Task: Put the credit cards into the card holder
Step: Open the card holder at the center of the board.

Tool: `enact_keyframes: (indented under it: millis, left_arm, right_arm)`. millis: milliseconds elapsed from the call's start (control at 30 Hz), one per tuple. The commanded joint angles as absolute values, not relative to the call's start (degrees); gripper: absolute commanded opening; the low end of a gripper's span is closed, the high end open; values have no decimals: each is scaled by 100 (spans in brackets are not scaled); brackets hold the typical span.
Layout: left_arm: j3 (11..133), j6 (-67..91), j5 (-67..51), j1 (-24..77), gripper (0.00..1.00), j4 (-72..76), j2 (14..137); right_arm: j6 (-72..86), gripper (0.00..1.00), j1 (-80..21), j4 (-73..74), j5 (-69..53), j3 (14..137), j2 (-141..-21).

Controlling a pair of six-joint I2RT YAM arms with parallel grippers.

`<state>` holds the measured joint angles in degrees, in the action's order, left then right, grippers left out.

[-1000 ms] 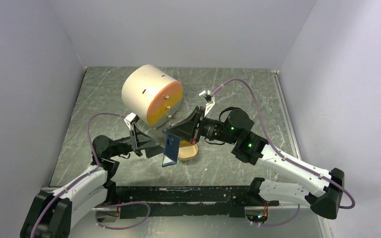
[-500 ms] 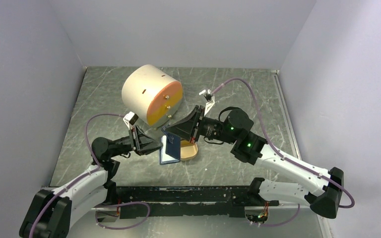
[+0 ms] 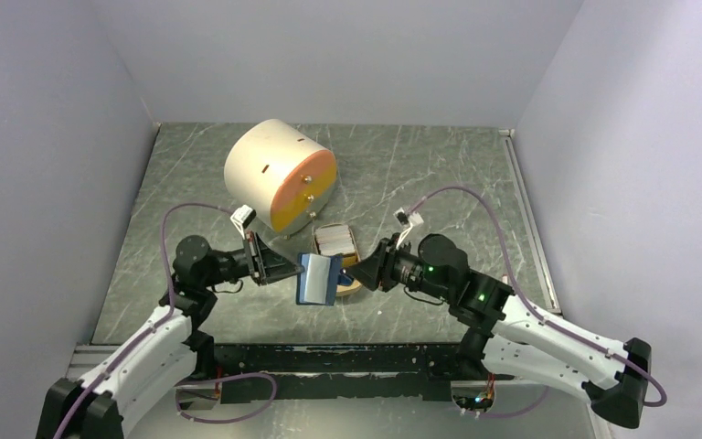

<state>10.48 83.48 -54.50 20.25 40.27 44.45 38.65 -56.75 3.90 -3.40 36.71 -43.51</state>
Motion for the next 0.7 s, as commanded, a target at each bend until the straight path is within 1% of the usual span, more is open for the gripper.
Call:
enact_keyframes:
  millis: [0, 67, 200, 367, 467, 533, 667]
  left_arm:
    - [2134, 5543, -4460, 2099, 9, -336, 3943]
    - [2187, 5337, -4252, 2101, 9, -766, 3875]
    - [1755, 5647, -4366, 2101, 9, -390, 3894]
    - [1474, 5900, -4567, 2156, 9, -7, 4185]
    - [1355, 5974, -4504, 2194, 9, -82, 4087]
    - [1255, 6014, -4444, 2214, 9, -96, 4008]
    - [1086, 6043, -4360, 2230, 9, -33, 4083]
  right_arm:
    - [4318, 43, -5708, 2285, 518, 3623, -4378]
    - [4598, 48, -5706, 2653, 655, 3659, -4493]
    - [4898, 53, -5711, 2595, 585, 3505, -4633]
    - [5785, 56, -5721, 2896, 784, 3637, -4748]
    - [6455, 59, -5731, 3541, 1223, 3941, -4763]
    - [6627, 59, -5746, 3841, 1373, 4150, -4777]
    - [6774, 59, -6053, 3438, 1315, 4264, -4865]
